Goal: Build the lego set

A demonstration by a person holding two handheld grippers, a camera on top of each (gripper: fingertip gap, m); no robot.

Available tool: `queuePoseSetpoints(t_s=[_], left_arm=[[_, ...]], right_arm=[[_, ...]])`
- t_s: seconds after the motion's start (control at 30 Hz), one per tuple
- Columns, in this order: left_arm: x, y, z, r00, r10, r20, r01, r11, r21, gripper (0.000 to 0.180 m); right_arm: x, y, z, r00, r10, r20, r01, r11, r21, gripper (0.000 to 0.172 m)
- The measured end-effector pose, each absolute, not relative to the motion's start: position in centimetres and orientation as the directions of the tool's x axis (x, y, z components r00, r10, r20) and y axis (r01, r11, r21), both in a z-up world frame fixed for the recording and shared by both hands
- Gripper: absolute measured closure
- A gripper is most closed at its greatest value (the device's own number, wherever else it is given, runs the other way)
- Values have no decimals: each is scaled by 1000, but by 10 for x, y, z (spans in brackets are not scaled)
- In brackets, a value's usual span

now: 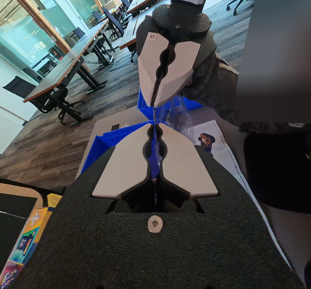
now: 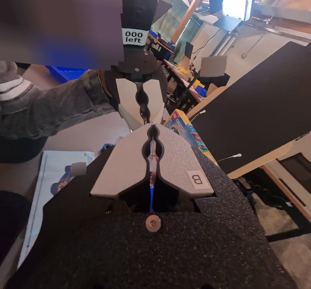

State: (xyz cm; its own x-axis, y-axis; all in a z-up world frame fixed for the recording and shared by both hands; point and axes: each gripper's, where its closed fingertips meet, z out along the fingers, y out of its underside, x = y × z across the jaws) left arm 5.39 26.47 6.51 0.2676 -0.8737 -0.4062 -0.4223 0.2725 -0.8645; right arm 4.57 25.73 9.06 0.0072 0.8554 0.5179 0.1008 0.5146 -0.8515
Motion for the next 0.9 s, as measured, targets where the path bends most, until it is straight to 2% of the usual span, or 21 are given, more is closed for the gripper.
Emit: queuePoseSetpoints(t_s=[0.1, 0.27, 0.47, 0.53, 0.6, 0.77, 0.9], left_arm=[[51, 263, 65, 248, -854, -457, -485, 299, -822, 171], [38, 250, 55, 299, -814, -498, -487, 319, -813, 180], [19, 215, 29, 333, -860, -387, -479, 199, -855, 180], [18, 205, 22, 343, -876, -338, -452, 162, -877, 173], [16, 198, 9, 337, -897, -286, -446, 116, -888, 180], [27, 191, -16, 317, -934, -166, -381, 35, -924, 180], [35, 193, -28, 308, -920, -244, -438, 90, -894, 180]], right_arm=[[41, 251, 89, -41, 893, 448, 89, 450, -889, 172], [19, 238, 79, -110, 917, 384, 115, 395, -911, 172], [1, 204, 51, -209, 927, 311, 166, 347, -923, 172], [-2, 199, 34, -196, 942, 272, 206, 311, -928, 172], [-1, 193, 19, -190, 956, 225, 209, 263, -942, 172], [10, 187, -5, -142, 987, 76, 168, 100, -981, 172], [25, 188, -1, -104, 992, 75, 140, 90, -986, 172]])
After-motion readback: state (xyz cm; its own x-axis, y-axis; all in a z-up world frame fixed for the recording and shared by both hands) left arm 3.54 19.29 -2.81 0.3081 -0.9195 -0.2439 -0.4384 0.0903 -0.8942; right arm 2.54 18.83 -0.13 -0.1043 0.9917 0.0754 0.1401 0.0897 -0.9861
